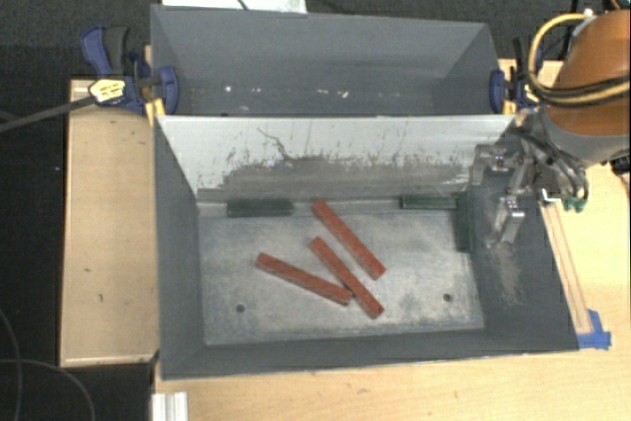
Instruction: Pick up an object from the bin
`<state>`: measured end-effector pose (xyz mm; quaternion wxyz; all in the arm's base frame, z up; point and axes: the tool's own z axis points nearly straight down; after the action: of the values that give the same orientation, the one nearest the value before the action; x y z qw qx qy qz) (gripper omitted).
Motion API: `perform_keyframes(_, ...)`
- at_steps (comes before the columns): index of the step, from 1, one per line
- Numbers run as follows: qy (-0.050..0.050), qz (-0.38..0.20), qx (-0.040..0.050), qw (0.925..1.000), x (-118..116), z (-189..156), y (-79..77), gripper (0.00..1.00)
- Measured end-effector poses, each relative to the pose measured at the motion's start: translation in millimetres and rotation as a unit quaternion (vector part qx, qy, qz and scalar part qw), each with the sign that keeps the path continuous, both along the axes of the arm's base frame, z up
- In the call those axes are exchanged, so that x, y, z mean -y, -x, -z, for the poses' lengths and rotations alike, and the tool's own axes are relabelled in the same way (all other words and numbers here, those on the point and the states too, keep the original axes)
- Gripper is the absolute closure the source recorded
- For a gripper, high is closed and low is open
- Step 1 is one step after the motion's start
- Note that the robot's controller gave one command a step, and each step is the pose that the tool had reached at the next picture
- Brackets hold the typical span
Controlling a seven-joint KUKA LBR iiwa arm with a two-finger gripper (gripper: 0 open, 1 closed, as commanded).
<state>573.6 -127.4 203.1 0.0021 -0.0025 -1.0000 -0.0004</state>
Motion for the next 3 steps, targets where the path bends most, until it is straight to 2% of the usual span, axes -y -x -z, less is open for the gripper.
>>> perform_keyframes(1,-0.001,-0.022,-0.0001,0.9997,-48,73,-2.6,0.00)
perform_keyframes(2,-0.002,-0.063,-0.0004,0.9980,-117,136,22.0,0.00)
perform_keyframes(3,0.000,-0.062,0.0033,0.9980,-112,133,19.4,1.00)
